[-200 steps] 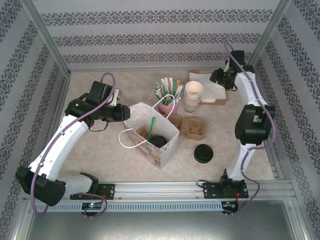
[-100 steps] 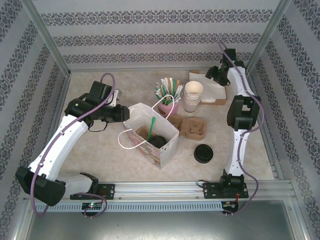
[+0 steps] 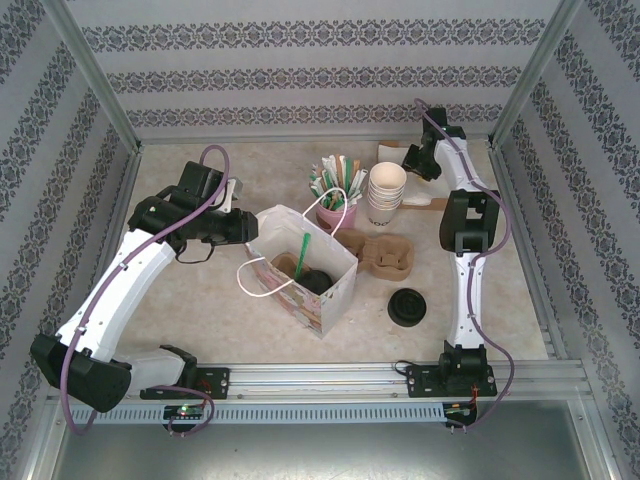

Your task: Pack the takeout coffee

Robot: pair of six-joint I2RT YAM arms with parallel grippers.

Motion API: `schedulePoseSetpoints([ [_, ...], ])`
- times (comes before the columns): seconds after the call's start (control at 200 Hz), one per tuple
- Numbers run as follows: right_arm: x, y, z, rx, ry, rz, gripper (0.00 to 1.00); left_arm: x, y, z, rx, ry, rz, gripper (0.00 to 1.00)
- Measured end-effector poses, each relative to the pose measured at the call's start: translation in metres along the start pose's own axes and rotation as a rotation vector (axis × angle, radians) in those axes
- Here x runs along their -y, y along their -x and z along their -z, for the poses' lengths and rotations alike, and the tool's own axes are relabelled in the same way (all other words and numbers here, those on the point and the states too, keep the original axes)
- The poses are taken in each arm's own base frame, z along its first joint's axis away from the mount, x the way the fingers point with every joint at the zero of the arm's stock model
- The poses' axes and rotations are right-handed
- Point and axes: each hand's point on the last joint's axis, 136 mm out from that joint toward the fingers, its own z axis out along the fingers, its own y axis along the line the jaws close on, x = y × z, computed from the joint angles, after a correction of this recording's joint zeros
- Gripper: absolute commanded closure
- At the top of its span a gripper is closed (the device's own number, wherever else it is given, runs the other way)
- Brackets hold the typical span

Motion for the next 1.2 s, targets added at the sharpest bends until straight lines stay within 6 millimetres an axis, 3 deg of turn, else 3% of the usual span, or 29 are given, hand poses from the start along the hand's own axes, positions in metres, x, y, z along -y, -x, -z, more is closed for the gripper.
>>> schedulePoseSetpoints([
  [0.18, 0.0, 0.001, 0.002, 0.0, -0.002, -0.007, 0.92, 0.0, 0.0, 0.001, 0.001, -0.001, 0.0, 0.62],
  [0.285, 0.0, 0.002, 0.007, 0.003, -0.002, -0.01, 0.94, 0.001, 0.001, 0.001, 0.003, -0.002, 0.0, 0.62],
  [0.37, 0.0, 0.007, 0.021, 0.02, 0.004, -0.014, 1.0, 0.001, 0.001, 0.001, 0.002, -0.003, 0.0, 0.62],
  [0.46, -0.005, 0.018, 0.049, 0.066, 0.023, -0.015, 1.0, 0.001, 0.001, 0.001, 0.002, -0.003, 0.0, 0.62],
  [0.585, -0.018, 0.034, 0.107, 0.162, 0.062, -0.004, 1.0, 0.002, 0.0, 0.001, -0.001, -0.011, 0.0, 0.62],
  [0.694, -0.026, 0.044, 0.174, 0.268, 0.1, 0.008, 1.0, 0.004, 0.0, 0.001, -0.003, -0.02, -0.001, 0.62],
  [0.849, -0.036, 0.041, 0.273, 0.439, 0.129, 0.058, 1.0, 0.006, 0.0, 0.003, -0.001, -0.031, -0.002, 0.62],
  [0.914, -0.05, 0.032, 0.318, 0.527, 0.152, 0.115, 1.0, 0.006, -0.001, 0.004, 0.001, -0.032, -0.003, 0.62],
  [1.029, -0.097, -0.008, 0.395, 0.685, 0.26, 0.286, 1.0, 0.007, -0.001, 0.005, 0.004, -0.038, -0.004, 0.62],
  [1.094, -0.129, -0.047, 0.434, 0.764, 0.353, 0.415, 1.0, 0.008, -0.001, 0.006, 0.006, -0.042, -0.005, 0.62],
  [1.204, -0.177, -0.124, 0.48, 0.876, 0.527, 0.656, 1.0, 0.01, -0.001, 0.006, 0.01, -0.055, -0.007, 0.62],
])
